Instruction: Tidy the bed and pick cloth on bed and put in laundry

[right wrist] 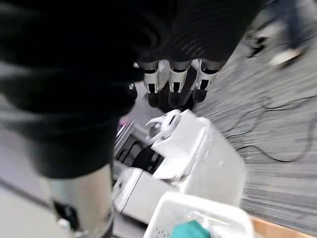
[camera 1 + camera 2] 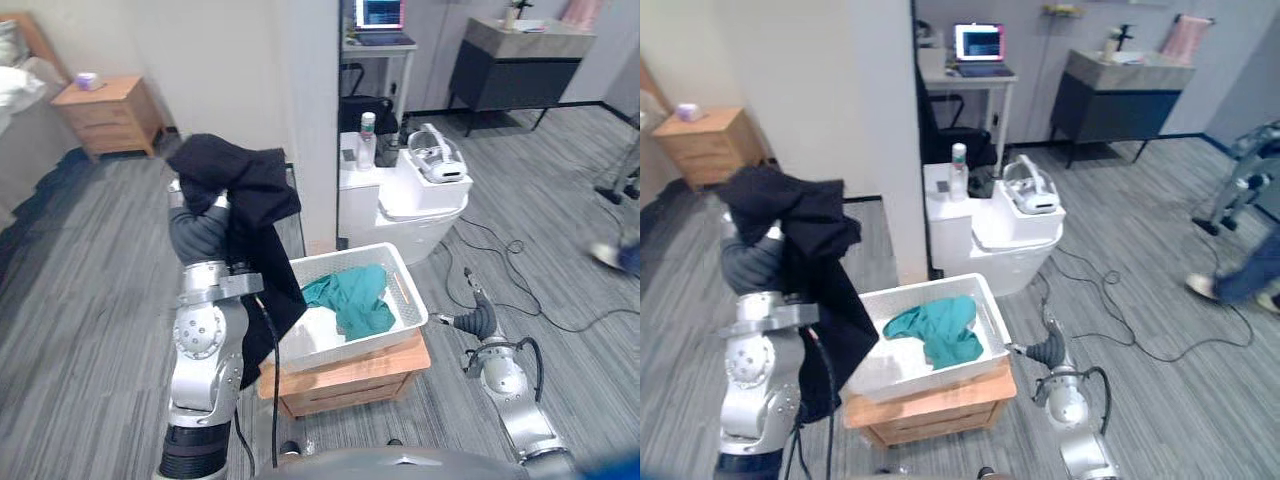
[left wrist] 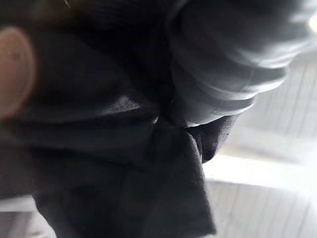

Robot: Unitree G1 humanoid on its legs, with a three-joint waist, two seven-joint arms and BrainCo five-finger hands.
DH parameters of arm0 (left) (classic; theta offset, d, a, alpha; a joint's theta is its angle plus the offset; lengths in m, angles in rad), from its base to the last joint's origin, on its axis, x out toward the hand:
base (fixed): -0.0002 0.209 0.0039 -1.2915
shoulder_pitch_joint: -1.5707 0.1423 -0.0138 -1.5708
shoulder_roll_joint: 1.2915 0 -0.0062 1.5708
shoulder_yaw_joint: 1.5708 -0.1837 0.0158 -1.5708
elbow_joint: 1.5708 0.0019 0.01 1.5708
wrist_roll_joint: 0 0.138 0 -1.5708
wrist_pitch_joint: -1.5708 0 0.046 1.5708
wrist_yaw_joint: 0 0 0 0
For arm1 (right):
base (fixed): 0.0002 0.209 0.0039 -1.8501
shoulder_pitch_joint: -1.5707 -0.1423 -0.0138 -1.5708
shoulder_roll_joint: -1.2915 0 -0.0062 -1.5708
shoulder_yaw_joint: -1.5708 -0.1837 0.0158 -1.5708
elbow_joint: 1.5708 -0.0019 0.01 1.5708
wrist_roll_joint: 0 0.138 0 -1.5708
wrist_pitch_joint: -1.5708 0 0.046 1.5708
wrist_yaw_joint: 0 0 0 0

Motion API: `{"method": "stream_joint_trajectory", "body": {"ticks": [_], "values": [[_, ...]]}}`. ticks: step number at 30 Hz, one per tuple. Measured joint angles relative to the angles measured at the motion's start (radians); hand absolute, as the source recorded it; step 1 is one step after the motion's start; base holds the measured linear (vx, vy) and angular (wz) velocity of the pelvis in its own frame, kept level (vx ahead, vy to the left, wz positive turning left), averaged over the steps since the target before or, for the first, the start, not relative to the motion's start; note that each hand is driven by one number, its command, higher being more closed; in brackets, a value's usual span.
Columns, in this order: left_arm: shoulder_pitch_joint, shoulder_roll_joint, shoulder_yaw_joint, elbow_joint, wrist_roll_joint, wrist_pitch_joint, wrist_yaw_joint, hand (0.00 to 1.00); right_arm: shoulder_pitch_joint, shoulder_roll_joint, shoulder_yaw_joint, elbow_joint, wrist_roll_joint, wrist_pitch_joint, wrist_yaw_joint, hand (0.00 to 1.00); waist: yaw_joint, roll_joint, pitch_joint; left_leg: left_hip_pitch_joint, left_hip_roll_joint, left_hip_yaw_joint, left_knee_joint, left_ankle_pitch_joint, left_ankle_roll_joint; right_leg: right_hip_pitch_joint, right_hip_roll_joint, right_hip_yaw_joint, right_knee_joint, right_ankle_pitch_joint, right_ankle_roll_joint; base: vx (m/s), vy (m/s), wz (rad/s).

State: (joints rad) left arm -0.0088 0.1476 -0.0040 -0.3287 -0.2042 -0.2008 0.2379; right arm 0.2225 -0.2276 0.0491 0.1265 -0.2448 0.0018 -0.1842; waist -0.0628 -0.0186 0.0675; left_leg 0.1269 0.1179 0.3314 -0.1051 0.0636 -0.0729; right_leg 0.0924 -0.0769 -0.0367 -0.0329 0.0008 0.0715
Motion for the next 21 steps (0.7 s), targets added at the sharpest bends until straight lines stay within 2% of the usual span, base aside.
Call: {"method": "stream_joint_trajectory", "body": {"ticks": [3, 5, 9, 11, 16, 21], "values": [[-0.025, 0.021, -0.002, 0.045, 0.052, 0.001, 0.0, 1.0, 0.054, 0.03, -0.05, -0.001, 0.051, 0.004, 0.023, 0.0, -0.006, 0.005, -0.002, 0.01, 0.004, 0.026, 0.0, -0.004, -0.001, -0.01, 0.005, 0.025, 0.01, 0.002, 0.004, 0.05, 0.015, -0.31], [-0.029, 0.041, -0.007, 0.058, 0.123, 0.001, -0.001, 1.0, 0.13, 0.05, -0.106, -0.002, 0.086, 0.002, 0.037, 0.0, -0.02, 0.016, -0.011, 0.016, 0.007, 0.052, 0.0, -0.018, -0.006, -0.013, 0.007, 0.044, 0.015, -0.001, 0.002, 0.05, 0.01, -0.3], [-0.046, 0.07, -0.009, 0.119, 0.157, 0.0, -0.01, 1.0, 0.222, 0.062, -0.176, 0.022, 0.096, -0.013, 0.063, 0.0, -0.041, 0.032, -0.028, 0.034, 0.013, 0.087, 0.0, -0.035, -0.01, -0.015, 0.007, 0.074, 0.02, -0.007, 0.003, 0.06, 0.018, -0.26], [-0.062, 0.089, -0.01, 0.167, 0.158, 0.0, -0.027, 1.0, 0.261, 0.071, -0.194, 0.07, 0.1, -0.042, 0.075, 0.0, -0.059, 0.029, -0.038, 0.044, 0.016, 0.099, -0.001, -0.043, -0.013, -0.014, 0.009, 0.082, 0.028, -0.012, 0.001, 0.07, 0.02, -0.14], [-0.107, 0.109, -0.04, 0.288, 0.163, 0.007, -0.09, 1.0, 0.307, 0.105, -0.192, 0.15, 0.126, -0.11, 0.112, 0.0, -0.075, 0.014, -0.049, 0.055, 0.023, 0.131, -0.001, -0.06, -0.012, -0.025, 0.016, 0.109, 0.043, -0.018, -0.005, 0.05, 0.006, -0.14], [-0.111, 0.118, -0.109, 0.537, 0.198, 0.084, -0.15, 1.0, 0.305, 0.107, -0.138, 0.221, 0.135, -0.18, 0.138, 0.0, -0.094, 0.008, -0.053, 0.063, 0.025, 0.204, -0.001, -0.078, -0.019, -0.056, 0.023, 0.165, 0.052, -0.017, -0.006, 0.04, 0.019, -0.36]]}}
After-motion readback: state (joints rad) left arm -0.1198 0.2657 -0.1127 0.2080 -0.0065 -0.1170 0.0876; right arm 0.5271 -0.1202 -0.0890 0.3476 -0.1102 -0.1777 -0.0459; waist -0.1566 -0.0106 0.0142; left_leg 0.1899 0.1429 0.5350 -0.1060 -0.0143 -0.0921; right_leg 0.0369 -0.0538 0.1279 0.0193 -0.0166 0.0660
